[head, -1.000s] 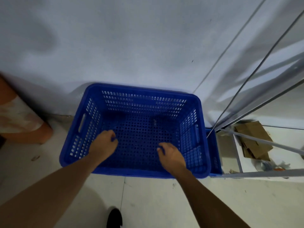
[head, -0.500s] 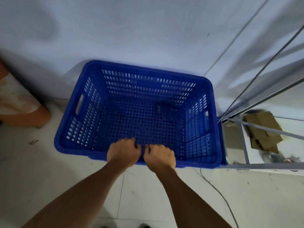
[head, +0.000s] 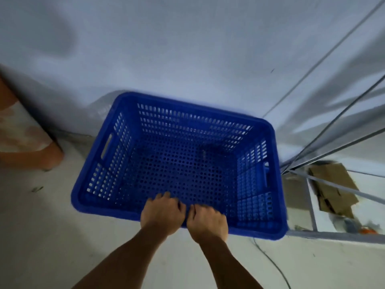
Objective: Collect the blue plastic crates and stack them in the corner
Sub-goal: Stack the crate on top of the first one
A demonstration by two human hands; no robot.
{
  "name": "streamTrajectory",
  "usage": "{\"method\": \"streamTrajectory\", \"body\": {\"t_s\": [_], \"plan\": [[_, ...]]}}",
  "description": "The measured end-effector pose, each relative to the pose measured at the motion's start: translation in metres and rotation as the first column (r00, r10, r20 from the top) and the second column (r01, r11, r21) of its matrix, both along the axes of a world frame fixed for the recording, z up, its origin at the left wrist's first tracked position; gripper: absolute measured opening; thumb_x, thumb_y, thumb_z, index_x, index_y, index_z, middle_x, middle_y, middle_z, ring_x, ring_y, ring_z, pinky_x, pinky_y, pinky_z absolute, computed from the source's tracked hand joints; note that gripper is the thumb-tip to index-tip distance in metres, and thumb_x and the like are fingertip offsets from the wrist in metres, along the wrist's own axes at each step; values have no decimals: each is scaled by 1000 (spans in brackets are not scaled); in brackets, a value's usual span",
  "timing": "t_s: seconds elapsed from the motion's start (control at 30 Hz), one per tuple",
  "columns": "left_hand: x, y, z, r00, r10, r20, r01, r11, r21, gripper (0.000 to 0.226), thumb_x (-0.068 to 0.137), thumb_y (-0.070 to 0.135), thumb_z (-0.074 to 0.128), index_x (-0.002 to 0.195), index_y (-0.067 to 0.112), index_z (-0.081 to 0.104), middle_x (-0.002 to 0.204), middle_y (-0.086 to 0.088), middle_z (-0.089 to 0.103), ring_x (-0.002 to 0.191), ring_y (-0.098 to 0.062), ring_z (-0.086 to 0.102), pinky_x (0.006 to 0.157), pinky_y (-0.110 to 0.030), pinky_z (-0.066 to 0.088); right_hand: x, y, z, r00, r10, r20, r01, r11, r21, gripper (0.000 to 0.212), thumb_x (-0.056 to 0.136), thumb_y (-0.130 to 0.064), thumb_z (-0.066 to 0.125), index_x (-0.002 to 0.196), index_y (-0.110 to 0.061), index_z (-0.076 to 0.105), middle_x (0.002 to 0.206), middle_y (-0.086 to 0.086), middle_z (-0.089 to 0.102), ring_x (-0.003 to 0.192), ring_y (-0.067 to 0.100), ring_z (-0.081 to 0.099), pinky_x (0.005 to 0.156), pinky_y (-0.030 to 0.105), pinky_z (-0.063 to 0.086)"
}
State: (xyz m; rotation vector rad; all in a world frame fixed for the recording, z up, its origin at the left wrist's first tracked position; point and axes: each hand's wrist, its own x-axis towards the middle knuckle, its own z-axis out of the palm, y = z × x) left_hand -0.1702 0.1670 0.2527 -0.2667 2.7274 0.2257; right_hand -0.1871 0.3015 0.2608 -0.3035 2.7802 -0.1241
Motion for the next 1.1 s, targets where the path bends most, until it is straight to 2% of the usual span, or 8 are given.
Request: {"method": "streamTrajectory", "body": {"t_s": [0.2,0.33,0.43,0.5,0.63,0.8,0.93,1.1], "plan": [[5,0,2,994,95,51,-99,992,82,49,105,45,33,96,16,72,102,-7,72,87,-25,61,81,-38,47,2,0,10,992,-21,128,23,1000,-13,48,104,-42,29,105,-17,70,109,10,73,98,33,68,75,39,44],[4,-2,2,992,110,60,-116,987,109,46,104,46,37,84,16,66,88,-3,67,83,-22,55,75,-35,43,0,3,13,985,-29,172,36,999,-34,50,104,-41,28,107,-15,70,111,12,72,100,34,67,73,39,39],[2,-1,1,992,99,78,-105,992,67,49,103,45,36,86,17,73,83,-1,67,81,-22,54,75,-36,40,1,5,15,984,-14,180,17,1000,-20,50,104,-40,27,105,-15,70,107,11,73,97,33,68,73,40,39],[1,0,3,994,85,70,-87,996,36,46,102,43,35,79,19,67,79,-1,62,80,-22,52,76,-37,40,-1,5,16,987,-15,163,18,1000,-14,48,102,-39,28,95,-17,69,98,10,73,86,31,67,70,39,39],[-2,0,6,995,98,30,-100,994,40,38,101,42,33,80,24,59,91,0,71,89,-22,61,83,-39,47,-1,3,16,992,-54,118,58,998,-24,40,102,-40,28,76,-24,54,78,6,66,64,24,51,62,35,38],[-14,-5,-12,1000,21,-17,-21,1000,12,60,93,46,14,89,24,70,95,1,76,91,-21,68,81,-37,54,-11,-2,-3,994,-109,11,109,994,-27,39,102,-43,30,73,-26,48,68,-2,63,55,24,51,51,31,31],[-19,-3,-4,999,2,37,-2,1000,-5,58,94,47,18,98,24,71,105,0,76,100,-23,67,91,-41,53,-12,-4,9,992,-92,87,91,996,7,44,102,-43,28,79,-26,61,85,0,74,68,26,65,60,33,38],[-14,-4,-5,1000,6,26,-6,1000,-5,46,102,43,29,93,24,69,105,-1,75,99,-22,67,90,-39,53,-10,-3,14,996,-52,73,54,998,-28,38,102,-42,29,76,-25,51,89,1,74,71,26,65,61,33,41]]}}
